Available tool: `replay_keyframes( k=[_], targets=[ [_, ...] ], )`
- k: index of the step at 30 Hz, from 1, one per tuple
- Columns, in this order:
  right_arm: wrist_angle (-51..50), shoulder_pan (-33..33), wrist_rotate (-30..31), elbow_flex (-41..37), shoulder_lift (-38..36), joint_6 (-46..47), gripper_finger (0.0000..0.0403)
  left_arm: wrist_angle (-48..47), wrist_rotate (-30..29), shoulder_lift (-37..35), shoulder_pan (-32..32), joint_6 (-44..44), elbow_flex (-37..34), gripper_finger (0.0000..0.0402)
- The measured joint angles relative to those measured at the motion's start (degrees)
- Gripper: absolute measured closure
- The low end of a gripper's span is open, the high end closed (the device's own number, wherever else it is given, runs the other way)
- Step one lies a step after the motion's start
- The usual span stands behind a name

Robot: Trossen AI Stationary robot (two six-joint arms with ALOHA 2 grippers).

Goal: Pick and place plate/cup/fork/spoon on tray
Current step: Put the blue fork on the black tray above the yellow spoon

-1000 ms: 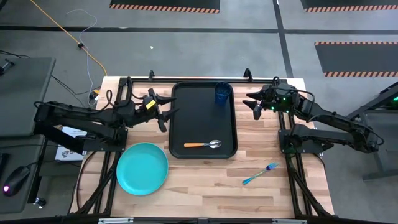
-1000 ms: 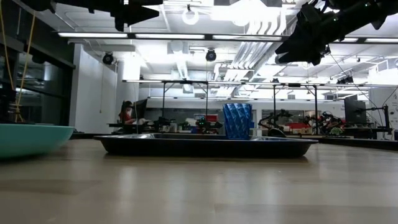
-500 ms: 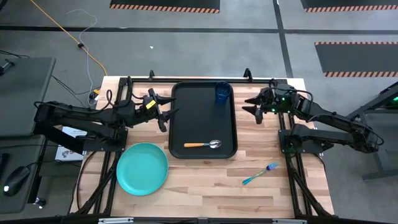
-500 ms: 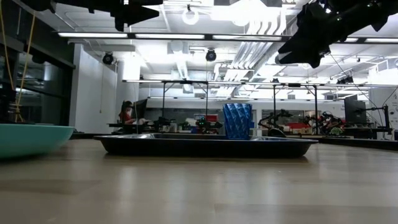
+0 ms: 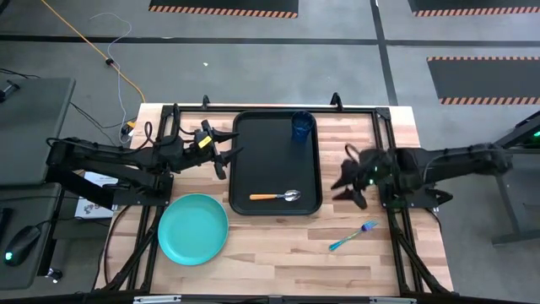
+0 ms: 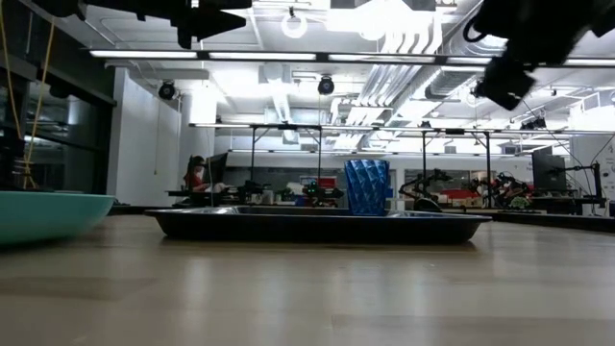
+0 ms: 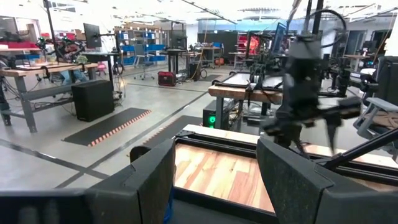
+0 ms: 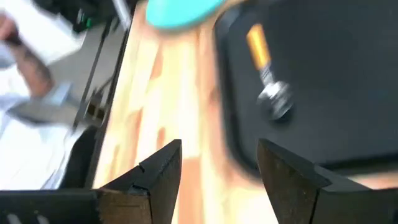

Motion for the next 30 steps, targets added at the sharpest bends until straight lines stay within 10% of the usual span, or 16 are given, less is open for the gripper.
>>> replay_keyframes(
  k=[14, 30],
  targets=[
    [-10.0, 28.1, 4.7, 0.0, 13.0, 31.3, 0.0203, -0.2, 0.0, 0.0, 0.0, 0.0, 0.0, 0.0186],
    [-10.6, 33.2, 3.3, 0.0, 31.5, 27.1, 0.0203, -0.4, 0.0, 0.0, 0.0, 0.0, 0.0, 0.0186]
  ],
)
